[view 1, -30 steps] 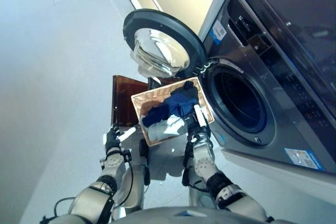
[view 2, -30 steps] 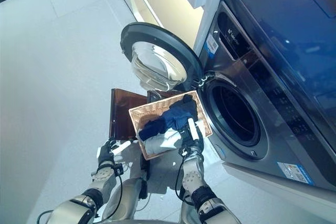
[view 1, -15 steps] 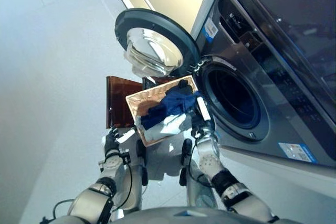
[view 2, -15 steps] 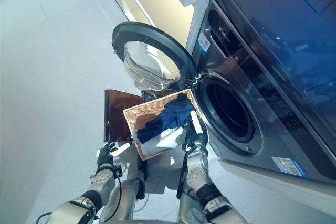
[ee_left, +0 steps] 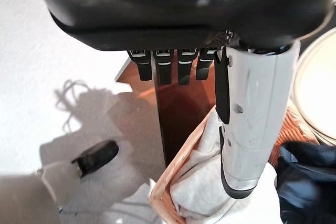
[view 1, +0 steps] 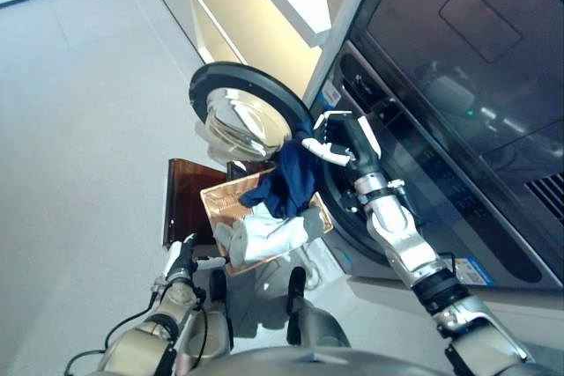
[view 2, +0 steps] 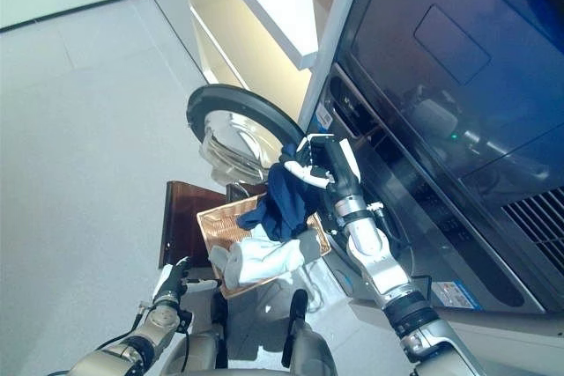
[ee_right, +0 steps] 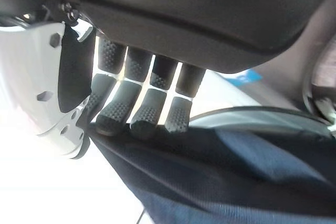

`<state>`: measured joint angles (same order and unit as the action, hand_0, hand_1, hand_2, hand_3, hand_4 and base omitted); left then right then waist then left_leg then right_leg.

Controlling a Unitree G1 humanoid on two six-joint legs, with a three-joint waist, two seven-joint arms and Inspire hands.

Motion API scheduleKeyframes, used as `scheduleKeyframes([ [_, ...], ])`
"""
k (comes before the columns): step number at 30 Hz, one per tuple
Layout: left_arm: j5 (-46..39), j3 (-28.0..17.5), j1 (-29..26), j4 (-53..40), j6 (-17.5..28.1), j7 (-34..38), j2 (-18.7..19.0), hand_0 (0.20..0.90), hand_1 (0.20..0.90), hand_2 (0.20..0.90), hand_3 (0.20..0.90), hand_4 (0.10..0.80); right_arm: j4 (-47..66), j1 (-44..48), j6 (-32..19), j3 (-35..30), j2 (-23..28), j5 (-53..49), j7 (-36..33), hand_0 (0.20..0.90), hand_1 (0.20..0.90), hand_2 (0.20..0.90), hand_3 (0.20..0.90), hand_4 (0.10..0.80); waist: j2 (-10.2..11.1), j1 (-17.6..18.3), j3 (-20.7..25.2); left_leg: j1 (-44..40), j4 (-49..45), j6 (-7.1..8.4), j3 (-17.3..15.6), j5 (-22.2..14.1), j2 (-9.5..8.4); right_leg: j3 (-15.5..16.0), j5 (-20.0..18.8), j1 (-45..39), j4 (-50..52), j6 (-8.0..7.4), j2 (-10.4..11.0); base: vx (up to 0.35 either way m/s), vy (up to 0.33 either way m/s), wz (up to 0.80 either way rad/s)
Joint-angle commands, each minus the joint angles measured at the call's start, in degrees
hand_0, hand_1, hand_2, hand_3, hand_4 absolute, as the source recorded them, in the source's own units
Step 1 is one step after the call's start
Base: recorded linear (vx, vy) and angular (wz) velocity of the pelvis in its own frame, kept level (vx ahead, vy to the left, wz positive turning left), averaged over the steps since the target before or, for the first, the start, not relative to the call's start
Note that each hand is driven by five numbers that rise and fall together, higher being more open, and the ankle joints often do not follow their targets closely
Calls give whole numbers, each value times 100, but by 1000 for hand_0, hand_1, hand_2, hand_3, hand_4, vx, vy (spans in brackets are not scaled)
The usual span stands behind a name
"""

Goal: Pick up the clothes and place them into the washing machine

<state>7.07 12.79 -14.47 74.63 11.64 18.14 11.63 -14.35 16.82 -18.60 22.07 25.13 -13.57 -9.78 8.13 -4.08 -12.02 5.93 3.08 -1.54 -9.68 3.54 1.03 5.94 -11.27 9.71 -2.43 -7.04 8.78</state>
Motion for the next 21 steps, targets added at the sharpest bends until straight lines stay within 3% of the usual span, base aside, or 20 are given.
scheduleKeyframes([
  [1,403,531,-203,5,305,-14,-114,900,900,900,900,800,388,655,-399,-340,72,155,-26,200,200,200,200,300,-354,-132,427,-183,192,338,189,-178,-107,31,371,-360,217,-190,-142,60,16,6],
  [12,679,714,83,-223,455,48,-41,900,900,900,900,800,259,830,-328,-287,-17,408,12,200,200,200,200,300,-312,-310,805,-579,192,360,259,-276,-136,124,502,-856,116,-166,-165,58,-3,5],
  [21,676,949,-13,-789,542,87,22,900,900,900,900,800,105,935,-282,-263,-134,322,-12,200,200,200,200,300,-313,-367,977,-720,192,374,331,-303,-132,196,573,-1040,83,-144,-179,26,-11,8],
])
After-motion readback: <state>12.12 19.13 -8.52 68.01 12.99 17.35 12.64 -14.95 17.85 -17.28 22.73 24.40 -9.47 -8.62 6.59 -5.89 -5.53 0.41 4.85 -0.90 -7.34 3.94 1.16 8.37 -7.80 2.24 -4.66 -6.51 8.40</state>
